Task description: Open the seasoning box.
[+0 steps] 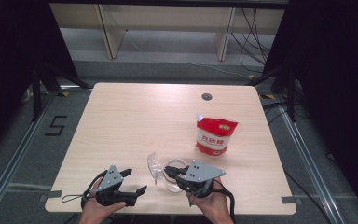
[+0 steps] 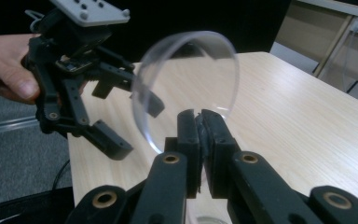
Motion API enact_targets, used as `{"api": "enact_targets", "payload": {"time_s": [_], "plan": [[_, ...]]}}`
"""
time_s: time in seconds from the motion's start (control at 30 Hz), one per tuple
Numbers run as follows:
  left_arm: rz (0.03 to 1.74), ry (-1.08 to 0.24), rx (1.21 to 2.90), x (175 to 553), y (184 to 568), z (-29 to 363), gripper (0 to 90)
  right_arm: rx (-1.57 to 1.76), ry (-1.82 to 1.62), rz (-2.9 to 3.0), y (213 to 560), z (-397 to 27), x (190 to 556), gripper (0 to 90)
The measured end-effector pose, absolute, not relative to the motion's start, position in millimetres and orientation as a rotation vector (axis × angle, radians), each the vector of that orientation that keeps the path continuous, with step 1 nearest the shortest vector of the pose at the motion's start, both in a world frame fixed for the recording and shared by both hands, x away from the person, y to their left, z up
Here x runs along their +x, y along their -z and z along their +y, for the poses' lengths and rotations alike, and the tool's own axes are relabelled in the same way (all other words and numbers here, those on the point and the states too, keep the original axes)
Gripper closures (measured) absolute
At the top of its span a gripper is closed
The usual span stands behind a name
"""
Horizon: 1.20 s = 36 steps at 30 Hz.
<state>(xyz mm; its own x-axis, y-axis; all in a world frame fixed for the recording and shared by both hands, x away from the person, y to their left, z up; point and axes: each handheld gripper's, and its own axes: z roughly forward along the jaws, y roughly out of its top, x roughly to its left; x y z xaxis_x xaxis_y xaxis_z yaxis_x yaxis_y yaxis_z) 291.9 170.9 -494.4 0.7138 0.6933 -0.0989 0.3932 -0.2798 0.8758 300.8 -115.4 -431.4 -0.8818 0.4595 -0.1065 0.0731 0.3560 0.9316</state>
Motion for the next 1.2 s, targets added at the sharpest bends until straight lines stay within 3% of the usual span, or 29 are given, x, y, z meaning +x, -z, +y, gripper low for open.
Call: {"api": "enact_targets", "payload": {"time_s": [0.33,0.6,1.2], "plan": [[0.827,-0.375,1.891,292.6,492.1,171.4,16.9,0.621,-1.528,2.189,437.7,-168.0,312.9,80.4],[0.806,-0.382,1.918,290.9,491.3,169.4,16.5,0.729,-1.489,2.107,445.3,-202.1,323.4,60.3],[0.767,-0.371,1.913,293.2,490.5,169.5,16.4,0.952,-1.406,2.009,464.6,-257.3,332.5,44.3]]}}
